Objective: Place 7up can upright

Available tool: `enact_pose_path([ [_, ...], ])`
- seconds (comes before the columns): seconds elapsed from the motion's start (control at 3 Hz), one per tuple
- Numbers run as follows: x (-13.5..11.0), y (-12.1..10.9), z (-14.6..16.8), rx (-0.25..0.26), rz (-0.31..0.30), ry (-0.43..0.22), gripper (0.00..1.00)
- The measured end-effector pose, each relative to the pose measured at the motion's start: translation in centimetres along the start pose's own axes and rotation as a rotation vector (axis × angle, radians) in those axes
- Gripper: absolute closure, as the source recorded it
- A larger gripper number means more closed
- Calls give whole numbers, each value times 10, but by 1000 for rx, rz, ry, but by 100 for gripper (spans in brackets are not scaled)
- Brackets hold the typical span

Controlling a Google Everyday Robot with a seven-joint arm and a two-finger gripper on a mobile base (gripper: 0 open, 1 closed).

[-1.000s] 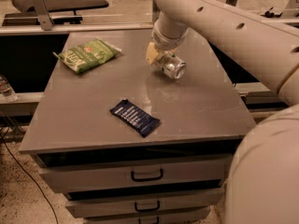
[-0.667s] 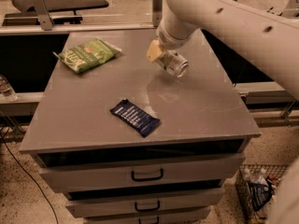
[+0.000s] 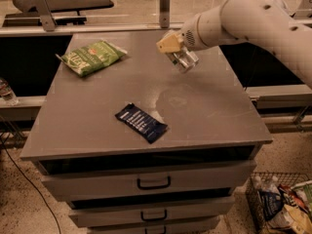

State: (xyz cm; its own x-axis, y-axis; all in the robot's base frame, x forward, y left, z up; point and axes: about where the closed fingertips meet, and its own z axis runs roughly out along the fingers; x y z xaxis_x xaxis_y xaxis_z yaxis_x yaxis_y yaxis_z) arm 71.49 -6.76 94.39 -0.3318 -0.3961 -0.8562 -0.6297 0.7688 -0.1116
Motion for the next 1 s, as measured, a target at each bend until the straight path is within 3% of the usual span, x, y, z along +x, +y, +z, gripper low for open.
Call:
enact_pose_path([
  [0.33, -12, -20, -23, -44, 74, -200, 100],
  [0.67, 2, -39, -56, -88, 115, -332, 100],
  [1.0, 17, -40, -87, -128, 71, -429, 100],
])
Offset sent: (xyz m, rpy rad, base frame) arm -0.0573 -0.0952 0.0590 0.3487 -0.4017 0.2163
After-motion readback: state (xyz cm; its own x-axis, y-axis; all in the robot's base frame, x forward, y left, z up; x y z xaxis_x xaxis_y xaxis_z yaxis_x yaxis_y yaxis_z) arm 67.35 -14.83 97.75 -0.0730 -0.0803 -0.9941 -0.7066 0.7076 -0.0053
